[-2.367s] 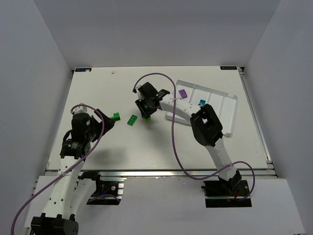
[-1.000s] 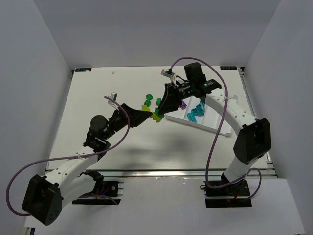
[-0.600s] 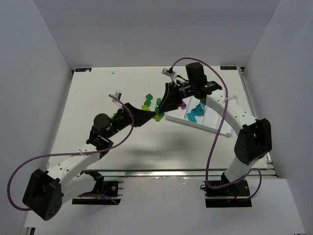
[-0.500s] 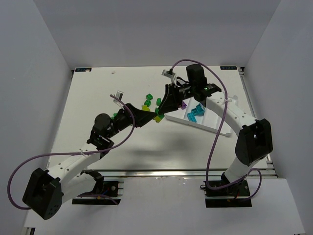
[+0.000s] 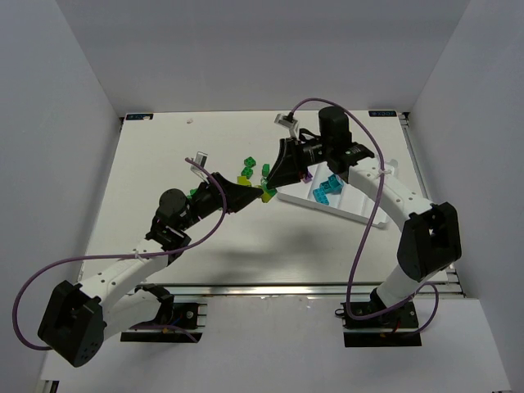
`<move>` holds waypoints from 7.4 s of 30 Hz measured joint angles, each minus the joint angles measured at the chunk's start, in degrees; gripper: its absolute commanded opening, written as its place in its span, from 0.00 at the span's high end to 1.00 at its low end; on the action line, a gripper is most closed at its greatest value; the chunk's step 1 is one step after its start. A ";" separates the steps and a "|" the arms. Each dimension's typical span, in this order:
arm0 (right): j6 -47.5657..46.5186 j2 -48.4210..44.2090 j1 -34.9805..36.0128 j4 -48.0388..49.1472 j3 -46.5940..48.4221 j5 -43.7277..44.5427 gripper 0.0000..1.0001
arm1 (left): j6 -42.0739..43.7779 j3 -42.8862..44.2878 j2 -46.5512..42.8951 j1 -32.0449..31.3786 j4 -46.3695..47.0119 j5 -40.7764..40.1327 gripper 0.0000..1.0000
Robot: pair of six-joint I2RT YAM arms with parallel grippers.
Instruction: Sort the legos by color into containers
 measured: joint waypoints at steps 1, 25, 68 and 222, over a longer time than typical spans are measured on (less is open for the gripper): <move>0.24 -0.07 -0.13 0.39 0.00 0.00 1.00 | 0.00 0.00 0.04 0.00 0.00 0.00 0.30; 1.64 -4.17 -7.43 3.78 -6.19 -0.13 1.00 | -0.98 0.09 1.79 -0.02 3.21 2.54 1.00; -28.06 -6.62 -20.35 -29.33 -7.69 23.15 1.00 | -2.19 -2.80 4.33 0.00 2.89 1.92 1.00; -73.92 -7.39 -41.99 -45.29 -5.38 29.92 0.53 | 21.88 47.63 47.71 6.51 -63.30 -29.11 0.25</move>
